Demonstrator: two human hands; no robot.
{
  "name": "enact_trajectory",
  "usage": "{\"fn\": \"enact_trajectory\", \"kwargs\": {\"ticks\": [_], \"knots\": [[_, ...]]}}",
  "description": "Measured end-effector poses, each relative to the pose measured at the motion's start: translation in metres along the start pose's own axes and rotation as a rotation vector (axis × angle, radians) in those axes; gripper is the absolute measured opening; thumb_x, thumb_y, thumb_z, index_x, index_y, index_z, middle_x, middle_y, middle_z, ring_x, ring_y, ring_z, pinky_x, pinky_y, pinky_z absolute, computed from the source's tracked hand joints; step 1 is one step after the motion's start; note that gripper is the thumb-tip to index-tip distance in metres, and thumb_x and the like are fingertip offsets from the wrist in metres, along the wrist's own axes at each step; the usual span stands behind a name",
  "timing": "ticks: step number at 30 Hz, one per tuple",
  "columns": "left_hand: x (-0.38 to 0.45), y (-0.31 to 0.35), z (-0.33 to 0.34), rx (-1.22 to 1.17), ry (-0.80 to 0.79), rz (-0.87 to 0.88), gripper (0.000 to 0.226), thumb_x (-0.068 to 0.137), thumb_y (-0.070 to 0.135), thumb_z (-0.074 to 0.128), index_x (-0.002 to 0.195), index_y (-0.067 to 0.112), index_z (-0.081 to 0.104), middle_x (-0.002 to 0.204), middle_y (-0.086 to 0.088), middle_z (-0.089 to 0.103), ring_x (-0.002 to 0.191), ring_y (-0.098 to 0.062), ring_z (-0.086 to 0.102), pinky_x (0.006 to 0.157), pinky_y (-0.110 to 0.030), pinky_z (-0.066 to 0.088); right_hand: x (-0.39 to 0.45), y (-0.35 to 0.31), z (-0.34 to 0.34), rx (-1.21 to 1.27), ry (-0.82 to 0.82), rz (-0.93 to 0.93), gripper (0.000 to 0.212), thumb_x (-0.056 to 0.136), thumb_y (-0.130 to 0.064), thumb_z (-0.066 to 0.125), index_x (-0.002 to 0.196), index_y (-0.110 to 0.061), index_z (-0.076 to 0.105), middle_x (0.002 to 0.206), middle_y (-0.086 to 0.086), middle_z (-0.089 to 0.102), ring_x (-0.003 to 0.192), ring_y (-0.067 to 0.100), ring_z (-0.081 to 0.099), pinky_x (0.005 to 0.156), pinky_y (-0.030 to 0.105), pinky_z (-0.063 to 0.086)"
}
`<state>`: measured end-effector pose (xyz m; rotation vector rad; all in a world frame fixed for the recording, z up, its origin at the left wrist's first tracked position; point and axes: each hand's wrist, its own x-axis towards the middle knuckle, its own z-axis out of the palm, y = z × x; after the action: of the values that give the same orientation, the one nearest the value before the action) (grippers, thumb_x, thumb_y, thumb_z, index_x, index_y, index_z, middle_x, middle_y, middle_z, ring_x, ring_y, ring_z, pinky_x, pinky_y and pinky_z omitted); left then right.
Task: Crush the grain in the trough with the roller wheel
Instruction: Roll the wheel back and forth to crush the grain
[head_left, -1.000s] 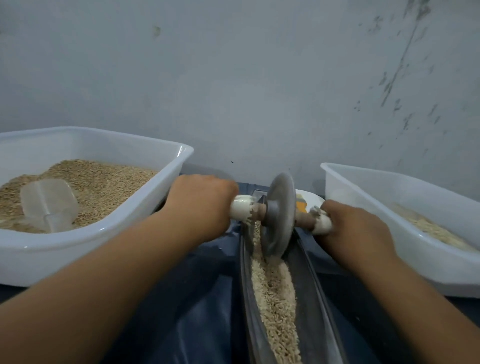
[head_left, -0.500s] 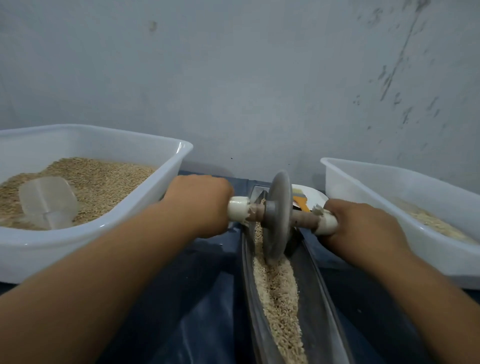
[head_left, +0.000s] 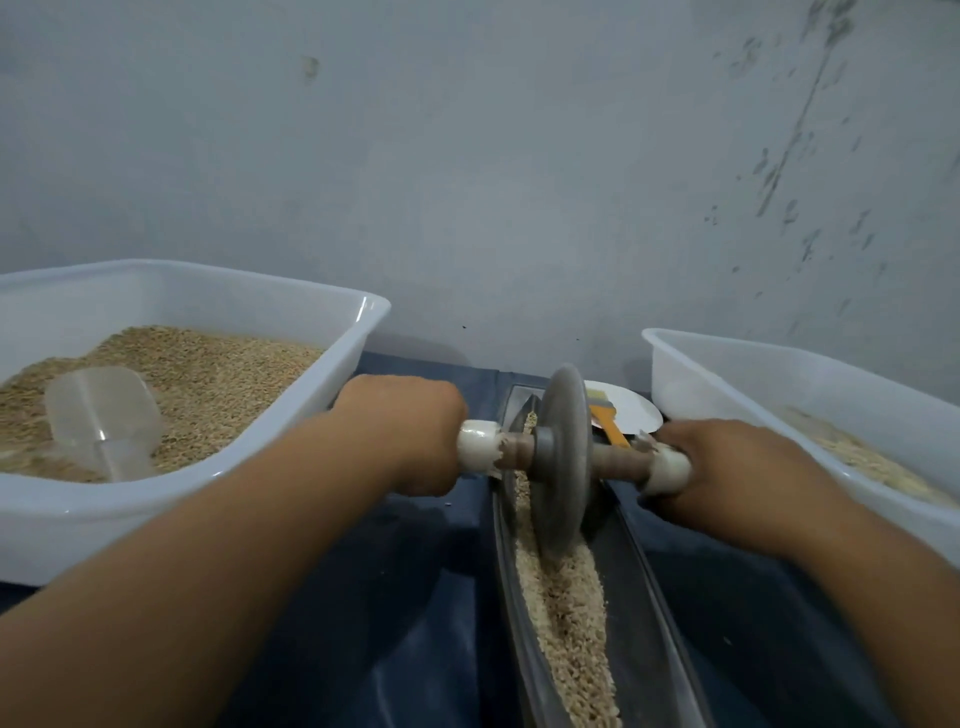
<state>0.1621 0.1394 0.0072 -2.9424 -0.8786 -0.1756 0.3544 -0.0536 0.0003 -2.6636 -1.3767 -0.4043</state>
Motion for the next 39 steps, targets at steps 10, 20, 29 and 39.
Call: {"fn": "enact_trajectory", "kwargs": {"ticks": [10,20,29,39], "knots": [[0.000,0.005,0.001,0.000,0.167,-0.025,0.022,0.079,0.035,0.068,0.099,0.031,0.057,0.081,0.006,0.057,0.077,-0.017,0.057,0.072,-0.033,0.046,0.003,-0.012,0.015,-0.141,0.283,0.079,0.014,0.084,-0.040,0.057,0.079,-0.029,0.051,0.063,-0.008,0.050,0.062,0.019,0.050,0.048,0.027,0.030],[-0.007,0.015,-0.010,0.093,0.216,-0.011,0.022,0.077,0.031,0.067,0.081,0.028,0.045,0.069,0.006,0.046,0.065,-0.016,0.047,0.064,-0.030,0.037,-0.005,0.002,0.023,0.086,0.050,0.158,0.014,0.081,-0.041,0.062,0.074,-0.030,0.056,0.069,-0.010,0.062,0.067,0.010,0.058,0.062,0.030,0.050],[-0.005,0.003,-0.011,0.032,-0.058,0.015,0.027,0.073,0.033,0.072,0.094,0.031,0.055,0.077,0.007,0.056,0.074,-0.016,0.058,0.071,-0.032,0.048,-0.007,0.008,0.005,0.047,-0.123,0.080,0.014,0.069,-0.040,0.068,0.067,-0.030,0.058,0.062,-0.013,0.063,0.056,0.002,0.057,0.049,0.025,0.042],[-0.001,0.000,-0.003,-0.020,-0.044,-0.012,0.027,0.075,0.032,0.073,0.096,0.032,0.056,0.079,0.008,0.057,0.074,-0.012,0.056,0.070,-0.031,0.047,0.000,0.000,0.004,-0.052,0.052,0.038,0.012,0.075,-0.045,0.058,0.074,-0.033,0.054,0.065,-0.009,0.060,0.062,0.009,0.057,0.050,0.026,0.039]]}}
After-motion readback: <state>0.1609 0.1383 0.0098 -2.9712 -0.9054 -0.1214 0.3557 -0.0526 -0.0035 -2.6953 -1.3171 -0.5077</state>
